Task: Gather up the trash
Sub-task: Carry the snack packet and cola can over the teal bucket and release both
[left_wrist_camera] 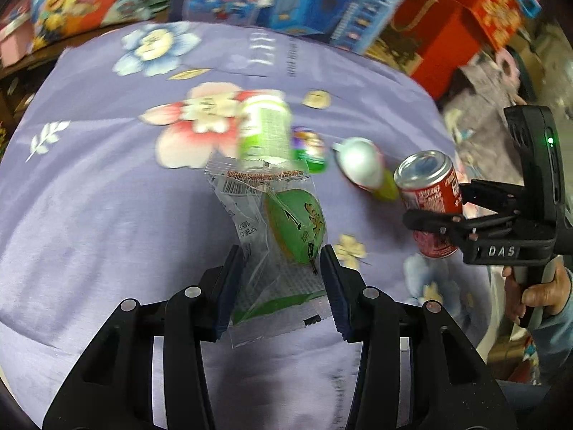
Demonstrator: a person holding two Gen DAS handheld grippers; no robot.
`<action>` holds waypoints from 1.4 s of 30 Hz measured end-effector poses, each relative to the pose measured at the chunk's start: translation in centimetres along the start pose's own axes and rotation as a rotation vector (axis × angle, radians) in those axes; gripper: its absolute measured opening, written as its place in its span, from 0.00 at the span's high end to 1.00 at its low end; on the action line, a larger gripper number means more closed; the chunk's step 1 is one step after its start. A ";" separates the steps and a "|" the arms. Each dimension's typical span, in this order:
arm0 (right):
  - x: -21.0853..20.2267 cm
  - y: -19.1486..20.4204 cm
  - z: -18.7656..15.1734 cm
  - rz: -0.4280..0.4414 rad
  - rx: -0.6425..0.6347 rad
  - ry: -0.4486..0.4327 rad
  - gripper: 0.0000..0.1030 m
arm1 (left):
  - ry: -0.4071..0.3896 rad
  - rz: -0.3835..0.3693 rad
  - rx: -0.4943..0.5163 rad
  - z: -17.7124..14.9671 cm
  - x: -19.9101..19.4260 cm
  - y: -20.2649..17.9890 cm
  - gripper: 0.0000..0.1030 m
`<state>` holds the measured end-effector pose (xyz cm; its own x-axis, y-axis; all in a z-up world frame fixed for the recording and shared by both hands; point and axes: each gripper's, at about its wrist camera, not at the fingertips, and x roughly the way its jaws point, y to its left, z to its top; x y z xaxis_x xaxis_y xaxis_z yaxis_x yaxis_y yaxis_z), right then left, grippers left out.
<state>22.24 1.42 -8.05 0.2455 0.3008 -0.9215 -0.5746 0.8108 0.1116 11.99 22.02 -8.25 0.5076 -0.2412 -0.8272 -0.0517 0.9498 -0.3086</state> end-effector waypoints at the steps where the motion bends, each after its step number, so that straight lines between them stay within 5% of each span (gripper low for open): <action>1: -0.4 -0.7 -0.5 0.000 0.024 -0.007 0.38 | 0.003 -0.006 0.018 0.0 0.1 -1.1 0.56; 24: -12.8 -21.2 -20.1 -0.012 0.579 -0.273 0.38 | 0.082 -0.082 0.480 -1.9 4.9 -27.9 0.56; 42: -17.0 -32.5 -33.7 -0.089 0.917 -0.366 0.38 | 0.192 -0.143 0.715 -5.5 10.9 -43.2 0.55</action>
<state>10.45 -46.93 -8.54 0.5729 0.2314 -0.7863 0.2468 0.8660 0.4348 15.02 -22.71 -6.56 0.3051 -0.3397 -0.8897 0.6076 0.7888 -0.0928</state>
